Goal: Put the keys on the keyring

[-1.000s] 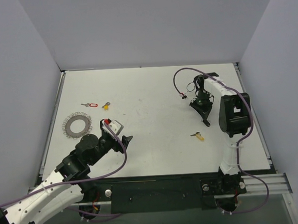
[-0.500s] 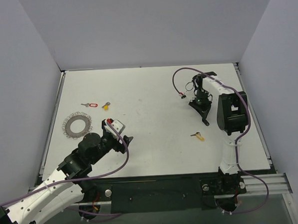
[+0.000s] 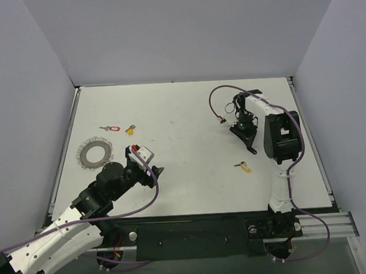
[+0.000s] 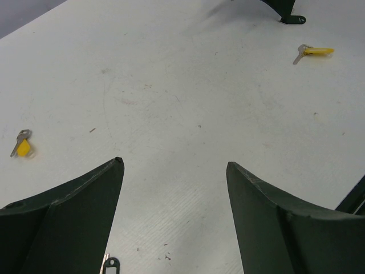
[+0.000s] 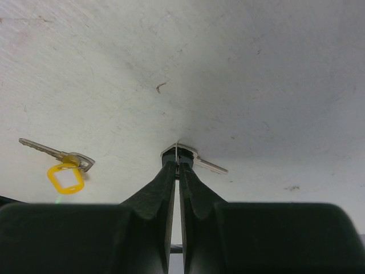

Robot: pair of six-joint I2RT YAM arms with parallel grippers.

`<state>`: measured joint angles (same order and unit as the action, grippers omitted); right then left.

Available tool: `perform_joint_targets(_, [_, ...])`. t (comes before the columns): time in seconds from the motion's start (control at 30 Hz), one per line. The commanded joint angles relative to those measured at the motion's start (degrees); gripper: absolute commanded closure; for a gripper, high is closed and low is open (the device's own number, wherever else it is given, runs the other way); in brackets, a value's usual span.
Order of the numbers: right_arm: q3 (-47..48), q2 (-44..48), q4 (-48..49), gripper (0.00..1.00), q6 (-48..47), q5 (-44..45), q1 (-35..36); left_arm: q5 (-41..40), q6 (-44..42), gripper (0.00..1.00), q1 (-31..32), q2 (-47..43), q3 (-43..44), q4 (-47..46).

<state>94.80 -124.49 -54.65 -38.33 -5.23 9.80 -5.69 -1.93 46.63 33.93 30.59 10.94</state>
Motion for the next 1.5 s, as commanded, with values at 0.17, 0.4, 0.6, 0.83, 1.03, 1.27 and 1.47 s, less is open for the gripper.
perform_joint_targets(0.17, [1.5, 0.2, -3.7, 0.86, 1.1, 1.8, 0.4, 0.9, -0.2, 0.17, -0.6, 0.1, 0.3, -2.1])
perform_joint_targets(0.4, [1.0, 4.4, -3.5, 0.75, 1.7, 1.0, 0.0, 1.0, -0.1, 0.17, -0.8, 0.0, 0.3, -2.0])
perform_joint_targets(0.6, [-0.5, 9.7, -3.1, 0.72, 2.1, -2.0, -0.9, 1.1, 0.2, 0.17, -1.0, 0.0, 0.3, -2.2])
perform_joint_targets(0.83, [-5.1, 17.9, -1.5, 0.72, 2.3, -7.9, -2.0, 1.6, 1.1, 0.17, -1.6, -0.1, 0.0, -2.5])
perform_joint_targets(1.03, [-14.5, 30.2, 3.2, 0.72, 3.4, -21.2, -5.8, 3.2, 4.3, 0.17, -3.2, 0.4, -0.3, -3.7])
perform_joint_targets(1.27, [-29.5, 46.1, 15.9, 0.72, 7.6, -36.1, -14.9, 8.0, 9.8, 0.16, -8.2, 2.2, -0.3, -6.8])
perform_joint_targets(1.47, [-37.7, 55.0, 24.5, 0.64, 8.9, -42.0, -20.6, 10.5, 14.3, 0.14, -11.8, 3.0, -1.0, -9.4])
